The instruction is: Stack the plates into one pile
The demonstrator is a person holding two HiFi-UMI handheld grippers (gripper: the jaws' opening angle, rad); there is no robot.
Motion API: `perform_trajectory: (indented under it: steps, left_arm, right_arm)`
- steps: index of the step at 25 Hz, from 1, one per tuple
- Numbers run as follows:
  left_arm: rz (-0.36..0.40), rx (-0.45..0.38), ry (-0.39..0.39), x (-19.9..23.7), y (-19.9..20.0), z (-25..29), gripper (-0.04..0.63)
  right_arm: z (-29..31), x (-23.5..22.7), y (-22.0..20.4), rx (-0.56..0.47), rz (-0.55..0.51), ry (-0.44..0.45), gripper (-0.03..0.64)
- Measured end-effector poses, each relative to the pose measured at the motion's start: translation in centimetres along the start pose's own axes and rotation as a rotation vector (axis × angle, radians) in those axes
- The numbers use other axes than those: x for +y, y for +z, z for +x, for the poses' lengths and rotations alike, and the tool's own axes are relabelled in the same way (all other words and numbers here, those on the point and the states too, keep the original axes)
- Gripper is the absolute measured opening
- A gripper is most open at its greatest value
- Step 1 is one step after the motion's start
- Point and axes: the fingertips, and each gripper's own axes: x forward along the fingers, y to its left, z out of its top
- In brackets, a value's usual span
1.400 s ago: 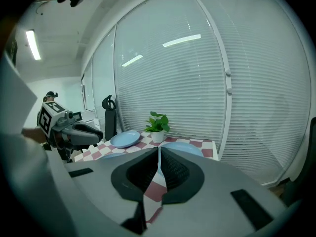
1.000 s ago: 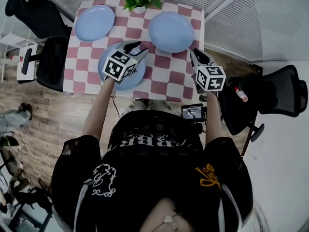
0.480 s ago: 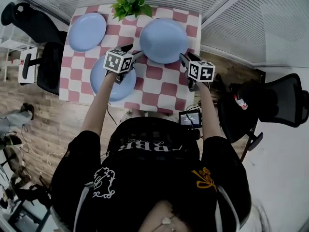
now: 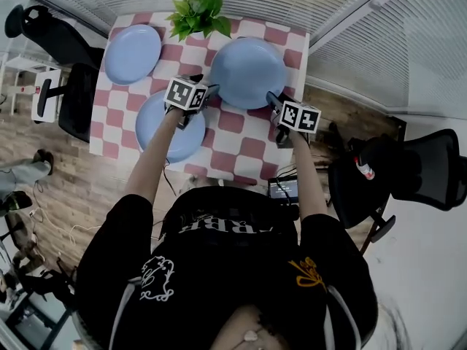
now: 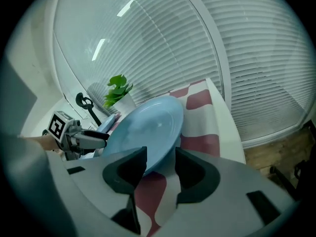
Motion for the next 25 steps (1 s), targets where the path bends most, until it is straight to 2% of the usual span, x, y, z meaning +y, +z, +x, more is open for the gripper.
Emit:
perform_trajectory:
  steps: [4,7,12,14,16,25]
  left_arm:
    - [0.002,-0.028,0.018,0.1,0.8,0.0,0.278]
    - [-0.001,0.021,0.029,0.4,0.6,0.6,0.276]
    - [0.098,0.096,0.035,-0.1,0.5,1.7,0.272]
    - [0.145,0.126,0.036,-0.5,0.5,2.0,0.235]
    - [0.164,0.134,0.041,-0.7,0.5,2.0,0.229]
    - [0.174,-0.027,0.016,-3.4,2.8,-2.2,0.225]
  right_arm:
    - [0.1,0.0,0.0,0.001,0.001,-0.007,0.143]
    - [0.1,0.0,0.0,0.001,-0.003,-0.015,0.143]
    - [-0.1,-0.1,0.1,-0.017,0.023,-0.041,0.143]
    - [-0.3,-0.1,0.2,-0.027,0.047,-0.044,0.142]
    - [-0.6,-0.1,0.2,-0.034,0.069,-0.053,0.135]
    - [-5.3,2.0,2.2,-0.125,0.086,-0.051,0.123]
